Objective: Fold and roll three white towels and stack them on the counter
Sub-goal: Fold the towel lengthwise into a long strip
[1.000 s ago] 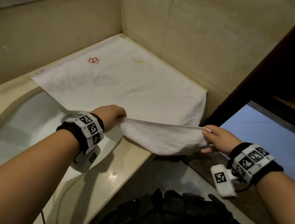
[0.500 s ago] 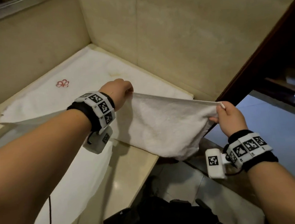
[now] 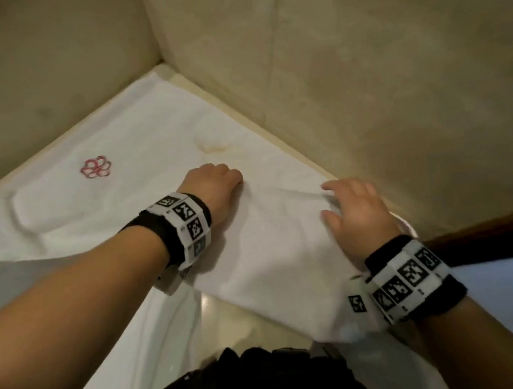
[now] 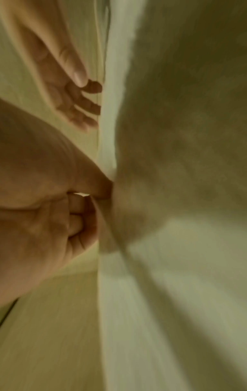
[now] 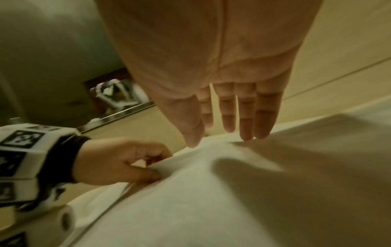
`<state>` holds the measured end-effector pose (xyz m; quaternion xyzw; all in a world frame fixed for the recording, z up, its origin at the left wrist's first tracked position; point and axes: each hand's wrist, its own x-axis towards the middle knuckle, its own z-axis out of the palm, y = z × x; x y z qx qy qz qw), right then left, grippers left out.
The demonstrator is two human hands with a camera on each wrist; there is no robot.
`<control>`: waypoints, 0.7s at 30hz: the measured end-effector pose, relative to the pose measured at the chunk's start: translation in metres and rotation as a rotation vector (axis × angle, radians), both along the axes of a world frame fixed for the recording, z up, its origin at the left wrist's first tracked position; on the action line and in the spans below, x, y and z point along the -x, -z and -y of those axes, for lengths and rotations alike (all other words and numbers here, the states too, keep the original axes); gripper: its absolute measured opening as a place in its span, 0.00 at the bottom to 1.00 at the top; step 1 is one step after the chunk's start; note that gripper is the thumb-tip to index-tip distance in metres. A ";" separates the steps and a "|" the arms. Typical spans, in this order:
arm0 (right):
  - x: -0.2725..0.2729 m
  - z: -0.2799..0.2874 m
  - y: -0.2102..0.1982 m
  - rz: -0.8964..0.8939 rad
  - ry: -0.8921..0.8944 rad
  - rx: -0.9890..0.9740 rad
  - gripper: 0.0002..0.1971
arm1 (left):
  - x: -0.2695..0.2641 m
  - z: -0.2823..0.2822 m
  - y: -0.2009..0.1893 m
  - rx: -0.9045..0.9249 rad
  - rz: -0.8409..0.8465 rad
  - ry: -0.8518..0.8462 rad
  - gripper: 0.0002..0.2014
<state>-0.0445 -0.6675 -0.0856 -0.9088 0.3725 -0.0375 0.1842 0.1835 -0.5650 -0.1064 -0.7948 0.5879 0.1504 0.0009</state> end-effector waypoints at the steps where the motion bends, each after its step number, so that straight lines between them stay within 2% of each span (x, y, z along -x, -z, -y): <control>1: -0.024 -0.003 -0.002 -0.006 -0.080 -0.075 0.22 | -0.008 -0.010 0.001 -0.015 0.046 -0.002 0.16; 4: -0.097 -0.019 -0.001 -0.112 -0.345 -0.173 0.25 | -0.036 -0.047 0.001 -0.063 0.139 -0.083 0.16; 6: -0.136 -0.032 0.004 -0.174 -0.487 -0.108 0.24 | -0.051 -0.070 -0.001 -0.069 0.122 -0.175 0.17; 8: -0.163 -0.037 0.009 -0.238 -0.582 -0.039 0.18 | -0.064 -0.088 -0.004 -0.088 0.130 -0.232 0.18; 10: -0.182 -0.033 0.011 -0.283 -0.608 -0.009 0.11 | -0.077 -0.106 -0.009 -0.128 0.168 -0.286 0.17; 16: -0.197 -0.029 0.010 -0.336 -0.597 -0.005 0.06 | -0.107 -0.160 -0.020 -0.247 0.192 -0.471 0.21; 20: -0.237 -0.075 0.008 -0.261 -0.743 -0.074 0.13 | -0.121 -0.186 -0.030 -0.248 0.192 -0.568 0.21; 21: -0.246 -0.088 0.007 -0.240 -0.783 -0.071 0.12 | -0.125 -0.190 -0.034 -0.235 0.205 -0.581 0.21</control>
